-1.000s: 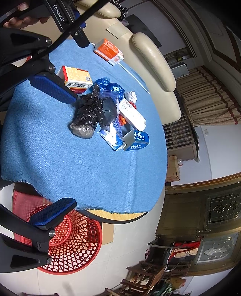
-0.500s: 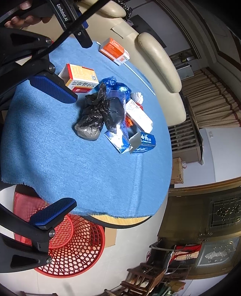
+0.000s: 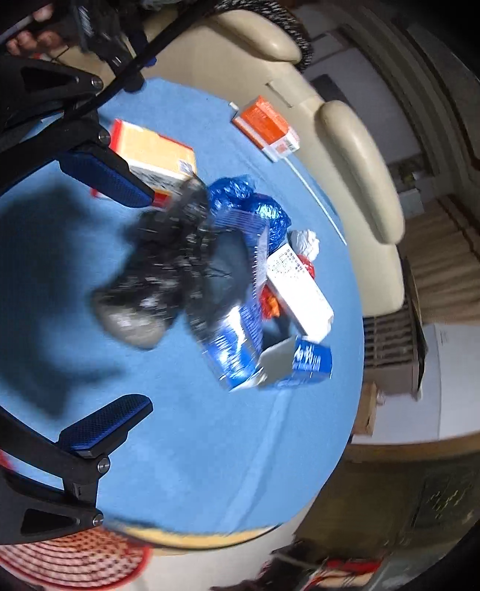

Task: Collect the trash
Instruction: 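Close right tool on black bag while left tool grasps yellow box, then carry both items over red basket and open both tools to drop them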

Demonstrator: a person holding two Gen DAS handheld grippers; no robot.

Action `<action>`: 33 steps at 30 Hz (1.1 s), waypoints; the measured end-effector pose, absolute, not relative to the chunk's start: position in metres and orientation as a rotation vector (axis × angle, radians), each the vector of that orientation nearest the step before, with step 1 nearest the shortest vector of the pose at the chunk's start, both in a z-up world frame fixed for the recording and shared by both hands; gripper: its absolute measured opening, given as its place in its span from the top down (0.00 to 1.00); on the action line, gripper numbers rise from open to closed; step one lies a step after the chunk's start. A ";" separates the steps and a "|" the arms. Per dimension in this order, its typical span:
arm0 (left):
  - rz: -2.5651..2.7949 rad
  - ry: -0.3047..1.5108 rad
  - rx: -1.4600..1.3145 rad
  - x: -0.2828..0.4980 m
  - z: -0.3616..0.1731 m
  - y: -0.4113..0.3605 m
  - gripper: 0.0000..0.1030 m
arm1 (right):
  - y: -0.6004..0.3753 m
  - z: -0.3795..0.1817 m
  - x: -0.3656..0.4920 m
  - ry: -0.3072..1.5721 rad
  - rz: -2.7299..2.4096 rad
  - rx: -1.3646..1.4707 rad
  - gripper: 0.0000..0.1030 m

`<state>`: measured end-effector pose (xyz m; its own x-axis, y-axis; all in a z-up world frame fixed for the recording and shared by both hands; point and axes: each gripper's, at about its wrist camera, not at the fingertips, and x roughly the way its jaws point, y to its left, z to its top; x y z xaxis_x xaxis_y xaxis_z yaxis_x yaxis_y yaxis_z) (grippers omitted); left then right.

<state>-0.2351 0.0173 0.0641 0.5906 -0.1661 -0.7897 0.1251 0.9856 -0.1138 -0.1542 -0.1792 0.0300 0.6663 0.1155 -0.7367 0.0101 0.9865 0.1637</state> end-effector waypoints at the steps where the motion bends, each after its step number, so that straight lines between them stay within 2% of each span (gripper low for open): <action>1: -0.181 0.926 -0.043 -0.235 0.065 0.012 0.00 | -0.177 0.026 -0.144 0.859 0.082 0.143 0.05; 3: -0.208 0.926 -0.035 -0.233 0.066 0.001 0.00 | -0.172 0.014 -0.125 0.908 0.108 0.098 0.10; 6: -0.224 0.938 -0.024 -0.226 0.065 -0.010 0.00 | -0.167 0.005 -0.113 0.931 0.181 0.081 0.40; 8: -0.228 0.946 -0.008 -0.220 0.062 -0.022 0.00 | -0.167 0.006 -0.113 0.930 0.198 0.098 0.51; 18: -0.213 0.964 0.094 -0.205 0.041 -0.077 0.01 | -0.221 0.039 -0.167 0.792 0.109 0.301 0.52; 19: -0.212 0.958 0.105 -0.204 0.037 -0.080 0.18 | -0.225 0.043 -0.171 0.780 0.103 0.317 0.52; 20: -0.218 0.979 0.117 -0.201 0.032 -0.082 0.52 | -0.230 0.045 -0.176 0.772 0.101 0.334 0.52; 25: -0.245 0.985 0.095 -0.207 0.032 -0.076 0.52 | -0.252 0.046 -0.201 0.737 0.054 0.403 0.52; 33: -0.379 0.859 0.116 -0.240 0.078 -0.107 0.52 | -0.320 0.043 -0.274 0.660 -0.148 0.532 0.52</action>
